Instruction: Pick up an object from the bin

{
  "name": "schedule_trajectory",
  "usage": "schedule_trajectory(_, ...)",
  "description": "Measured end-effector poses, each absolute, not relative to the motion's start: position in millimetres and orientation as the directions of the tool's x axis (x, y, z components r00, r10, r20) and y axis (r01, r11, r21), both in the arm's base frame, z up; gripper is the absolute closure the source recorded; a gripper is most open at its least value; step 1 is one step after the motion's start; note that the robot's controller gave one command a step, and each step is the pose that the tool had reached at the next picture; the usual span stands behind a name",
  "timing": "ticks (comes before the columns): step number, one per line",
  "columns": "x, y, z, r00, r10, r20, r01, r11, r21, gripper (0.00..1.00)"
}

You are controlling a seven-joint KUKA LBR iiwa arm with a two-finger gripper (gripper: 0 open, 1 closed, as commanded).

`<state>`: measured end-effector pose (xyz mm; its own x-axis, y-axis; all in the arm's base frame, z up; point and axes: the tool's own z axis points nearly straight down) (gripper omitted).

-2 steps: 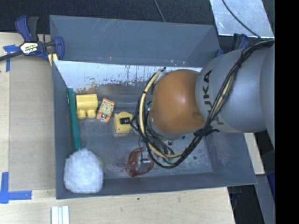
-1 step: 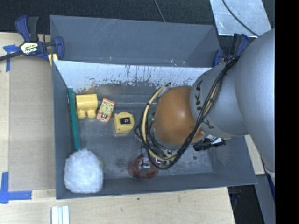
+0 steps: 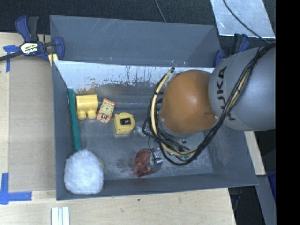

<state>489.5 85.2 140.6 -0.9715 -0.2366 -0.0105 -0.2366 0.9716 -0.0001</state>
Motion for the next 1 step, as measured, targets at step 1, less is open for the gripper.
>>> schedule_trajectory(1,487.6,82.4,74.2,-0.993,0.118,-0.014,0.118,0.993,0.005,0.00)
